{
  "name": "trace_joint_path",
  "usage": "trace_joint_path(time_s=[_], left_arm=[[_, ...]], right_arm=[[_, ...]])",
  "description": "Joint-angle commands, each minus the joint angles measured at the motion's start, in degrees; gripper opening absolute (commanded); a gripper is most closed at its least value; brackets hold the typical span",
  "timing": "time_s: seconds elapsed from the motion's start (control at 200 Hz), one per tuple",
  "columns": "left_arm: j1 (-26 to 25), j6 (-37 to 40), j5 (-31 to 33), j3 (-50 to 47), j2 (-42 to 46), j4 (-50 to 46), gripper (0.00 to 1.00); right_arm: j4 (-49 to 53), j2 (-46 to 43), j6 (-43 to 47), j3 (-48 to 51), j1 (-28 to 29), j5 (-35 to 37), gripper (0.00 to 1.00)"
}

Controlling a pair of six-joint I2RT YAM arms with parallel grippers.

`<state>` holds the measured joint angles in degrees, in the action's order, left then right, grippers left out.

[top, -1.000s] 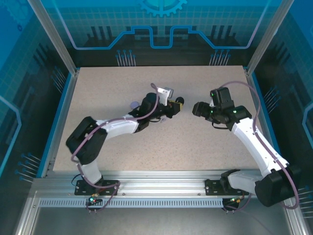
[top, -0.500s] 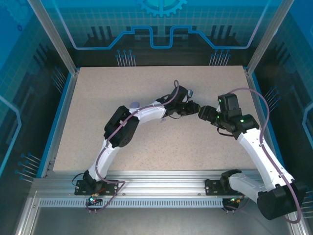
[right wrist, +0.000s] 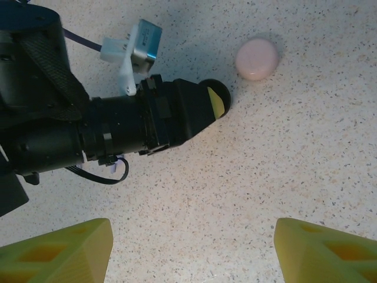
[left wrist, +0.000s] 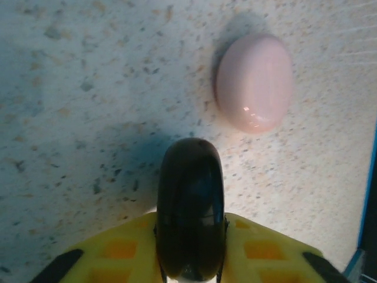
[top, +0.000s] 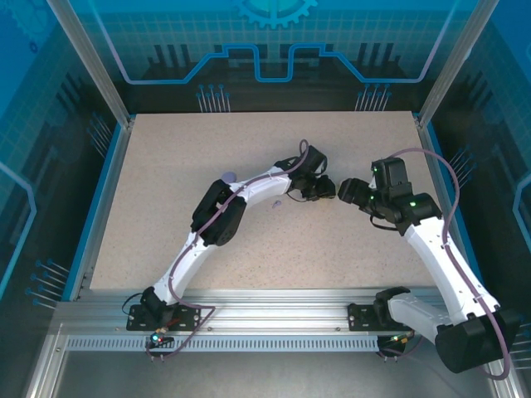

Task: Insert the wireless bluetooth earbuds into the charging case

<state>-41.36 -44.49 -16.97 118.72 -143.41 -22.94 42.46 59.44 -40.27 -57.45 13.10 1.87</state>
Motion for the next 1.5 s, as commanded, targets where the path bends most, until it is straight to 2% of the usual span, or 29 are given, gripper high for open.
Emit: trace_joint_path(time_s=[0.0,0.245,0.495,0.63,0.77,0.89,0.925,0.99,1.025,1.04,1.07,1.286,1.496], left_arm=[[0.8,1.6,1.4,2.2,-0.8,-5.0,0.34],[2.6,5.2,2.4,2.4,1.9,-7.4,0.5],[3.7,10.3,4.0,0.1,10.1,-8.6,0.57],[4.4,13.6,4.9,-4.5,17.3,-7.2,0.59],[6.3,17.6,8.0,-11.7,25.3,-6.0,0.68],[9.8,20.2,10.3,-17.6,29.8,-7.1,0.71],[10.9,20.7,11.6,-19.3,30.7,-7.5,0.77],[12.7,22.1,14.0,-22.0,32.4,-8.6,0.79],[13.7,22.8,15.6,-23.2,33.0,-9.6,0.8],[14.1,23.1,16.2,-23.5,33.2,-10.1,0.86],[14.8,23.7,17.9,-24.0,33.4,-11.1,0.89],[19.4,26.8,26.9,-25.7,32.1,-18.3,0.91],[23.7,27.8,26.1,-26.1,28.7,-21.2,0.91]], right_arm=[[1.3,-0.8,0.3,-2.4,-0.9,-1.0,0.73],[2.2,-0.5,-0.1,-4.4,-0.9,-1.3,0.74],[3.8,-1.0,-0.7,-6.6,-0.9,-1.2,0.74],[4.0,-1.4,-0.9,-7.0,-0.8,-2.2,0.75],[3.2,-1.2,-1.5,-6.0,-0.4,-2.3,0.77],[1.3,-0.2,-2.6,-4.3,1.0,-1.8,0.79],[0.8,0.3,-2.9,-3.8,1.7,-1.6,0.8],[0.1,1.7,-3.3,-3.4,3.4,-0.6,0.81],[-0.3,2.4,-3.5,-3.1,4.4,-0.1,0.81],[-0.5,2.7,-3.5,-3.0,4.8,0.1,0.82],[-1.0,3.4,-3.8,-2.6,5.5,0.3,0.82],[-4.7,8.3,-5.5,-0.9,10.9,1.8,0.85],[-6.5,12.6,-6.1,-1.4,13.7,2.4,0.85]])
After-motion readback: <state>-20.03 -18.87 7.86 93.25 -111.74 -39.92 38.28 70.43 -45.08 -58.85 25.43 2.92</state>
